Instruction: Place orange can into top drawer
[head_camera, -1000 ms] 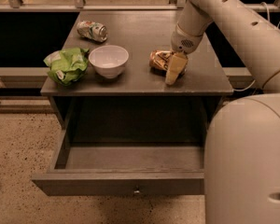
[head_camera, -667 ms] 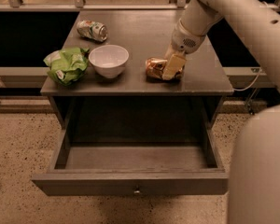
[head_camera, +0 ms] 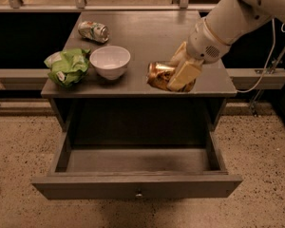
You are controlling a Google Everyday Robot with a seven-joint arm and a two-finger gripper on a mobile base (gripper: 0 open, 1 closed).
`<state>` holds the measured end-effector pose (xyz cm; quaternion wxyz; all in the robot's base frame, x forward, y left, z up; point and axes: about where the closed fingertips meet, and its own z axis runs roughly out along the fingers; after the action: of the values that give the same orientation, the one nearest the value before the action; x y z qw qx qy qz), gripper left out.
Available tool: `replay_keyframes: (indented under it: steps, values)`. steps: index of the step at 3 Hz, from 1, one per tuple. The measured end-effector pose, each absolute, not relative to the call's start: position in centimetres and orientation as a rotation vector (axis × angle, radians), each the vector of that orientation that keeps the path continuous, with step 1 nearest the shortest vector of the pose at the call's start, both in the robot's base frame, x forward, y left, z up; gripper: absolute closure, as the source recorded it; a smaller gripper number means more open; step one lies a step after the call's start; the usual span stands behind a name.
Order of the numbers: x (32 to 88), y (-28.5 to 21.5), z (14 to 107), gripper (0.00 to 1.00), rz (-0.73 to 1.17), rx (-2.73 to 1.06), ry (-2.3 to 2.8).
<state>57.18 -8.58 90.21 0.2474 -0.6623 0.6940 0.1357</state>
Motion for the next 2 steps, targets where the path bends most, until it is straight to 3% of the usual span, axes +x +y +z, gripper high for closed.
replay_keyframes:
  steps: [2]
  values:
    - [48.2,-6.8,86.6,1.00,0.272,-1.816,1.869]
